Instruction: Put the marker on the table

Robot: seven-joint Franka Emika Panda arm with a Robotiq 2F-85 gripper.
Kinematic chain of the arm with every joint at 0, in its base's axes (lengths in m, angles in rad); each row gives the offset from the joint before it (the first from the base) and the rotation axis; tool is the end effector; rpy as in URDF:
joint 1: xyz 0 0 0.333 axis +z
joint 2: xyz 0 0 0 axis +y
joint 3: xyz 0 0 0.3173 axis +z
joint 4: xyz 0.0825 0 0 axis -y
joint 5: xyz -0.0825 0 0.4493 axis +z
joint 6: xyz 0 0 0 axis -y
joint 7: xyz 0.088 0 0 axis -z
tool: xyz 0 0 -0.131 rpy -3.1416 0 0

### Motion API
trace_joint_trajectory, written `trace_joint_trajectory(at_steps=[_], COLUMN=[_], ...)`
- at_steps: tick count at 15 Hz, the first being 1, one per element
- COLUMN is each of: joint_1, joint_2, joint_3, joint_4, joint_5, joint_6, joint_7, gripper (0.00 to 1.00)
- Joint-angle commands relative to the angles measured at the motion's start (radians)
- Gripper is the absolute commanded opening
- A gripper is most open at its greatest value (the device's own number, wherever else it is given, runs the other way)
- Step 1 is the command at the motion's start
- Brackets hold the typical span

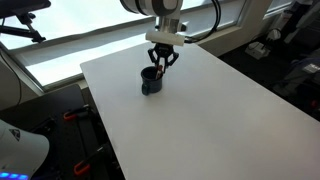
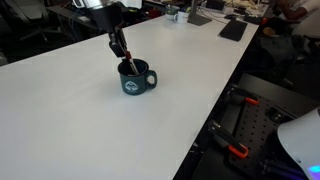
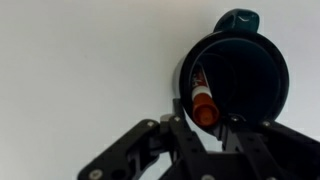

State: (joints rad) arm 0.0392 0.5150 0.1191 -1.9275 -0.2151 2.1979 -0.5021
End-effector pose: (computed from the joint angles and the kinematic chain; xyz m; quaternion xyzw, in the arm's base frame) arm 0.6291 0.0907 0.1317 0.9136 0.3860 -0.1246 0.0280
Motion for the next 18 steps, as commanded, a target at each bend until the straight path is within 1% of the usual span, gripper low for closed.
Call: trace_joint_trajectory(at_steps=[1, 2, 3, 4, 7, 8, 9, 11, 12, 13, 14, 15, 16, 17, 18], joint_1=[0.017, 0.017, 0.018, 0.015, 0.009, 0.007, 0.005, 0.003, 0.003, 0.003, 0.001, 0.001, 0.001, 0.002, 0.001], joint_2=[-0.054, -0.047, -0.043, -0.04, -0.046, -0.046, -0.047, -0.049, -0.049, -0.046, -0.045, -0.044, -0.045, -0.044, -0.043], joint_3=[-0.005, -0.004, -0.004, -0.002, 0.001, 0.001, 0.002, 0.002, 0.002, 0.002, 0.002, 0.002, 0.003, 0.004, 0.007], joint_4=[-0.043, -0.035, -0.03, -0.029, -0.04, -0.043, -0.044, -0.048, -0.052, -0.051, -0.05, -0.051, -0.054, -0.055, -0.055], joint_5=[-0.022, -0.016, -0.013, -0.006, 0.011, 0.017, 0.025, 0.031, 0.027, 0.026, 0.027, 0.028, 0.026, 0.021, 0.02], joint_6=[0.01, -0.005, -0.011, -0.015, -0.01, -0.008, -0.006, -0.004, 0.002, -0.001, -0.004, -0.006, -0.004, -0.003, -0.003], joint_7=[0.045, 0.046, 0.048, 0.051, 0.061, 0.069, 0.075, 0.08, 0.078, 0.075, 0.073, 0.073, 0.069, 0.062, 0.052], gripper=[0.08, 0.56, 0.58, 0.64, 0.85, 0.94, 0.99, 1.0, 0.85, 0.75, 0.74, 0.92, 0.93, 0.98, 1.0])
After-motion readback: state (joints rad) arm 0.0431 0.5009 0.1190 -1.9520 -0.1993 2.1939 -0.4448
